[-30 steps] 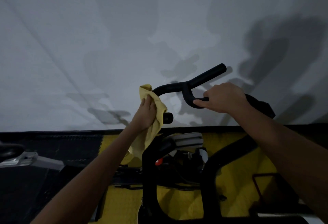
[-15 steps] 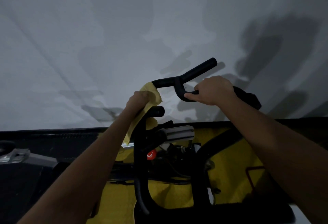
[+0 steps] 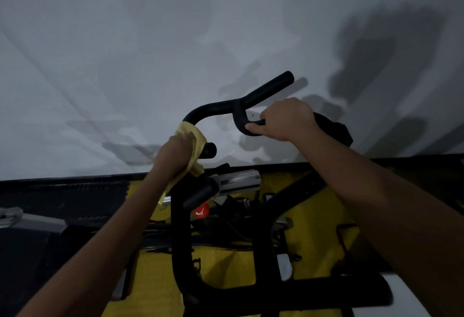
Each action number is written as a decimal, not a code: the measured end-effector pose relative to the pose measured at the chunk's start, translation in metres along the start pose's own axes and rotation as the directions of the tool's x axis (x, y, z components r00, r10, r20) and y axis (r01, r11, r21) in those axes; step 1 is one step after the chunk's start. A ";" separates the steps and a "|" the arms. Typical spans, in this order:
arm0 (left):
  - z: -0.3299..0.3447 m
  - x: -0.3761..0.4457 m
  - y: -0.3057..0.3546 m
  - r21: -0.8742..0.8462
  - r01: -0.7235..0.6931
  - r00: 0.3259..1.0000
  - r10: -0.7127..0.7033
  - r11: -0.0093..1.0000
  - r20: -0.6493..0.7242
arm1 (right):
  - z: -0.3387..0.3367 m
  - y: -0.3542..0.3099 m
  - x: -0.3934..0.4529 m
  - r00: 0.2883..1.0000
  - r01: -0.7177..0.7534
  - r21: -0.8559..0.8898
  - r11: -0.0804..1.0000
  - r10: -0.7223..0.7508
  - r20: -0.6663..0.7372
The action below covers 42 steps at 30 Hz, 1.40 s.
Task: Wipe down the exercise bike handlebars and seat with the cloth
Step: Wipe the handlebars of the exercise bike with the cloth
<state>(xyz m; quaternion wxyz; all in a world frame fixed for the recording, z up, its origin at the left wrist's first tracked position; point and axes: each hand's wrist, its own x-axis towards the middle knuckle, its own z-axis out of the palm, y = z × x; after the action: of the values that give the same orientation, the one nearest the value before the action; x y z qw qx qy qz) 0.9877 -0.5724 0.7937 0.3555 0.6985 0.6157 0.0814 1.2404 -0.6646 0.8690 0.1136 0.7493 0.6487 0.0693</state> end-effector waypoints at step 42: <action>-0.015 0.018 0.023 0.085 -0.046 0.999 0.043 0.995 0.033 | -0.003 -0.002 -0.004 1.000 -0.010 0.000 1.000 0.010 0.004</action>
<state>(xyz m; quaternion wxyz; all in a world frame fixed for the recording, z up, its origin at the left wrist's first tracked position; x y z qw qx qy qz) 1.0020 -0.5502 0.8122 0.3330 0.7278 0.5973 0.0520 1.2376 -0.6677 0.8715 0.1145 0.7526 0.6449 0.0681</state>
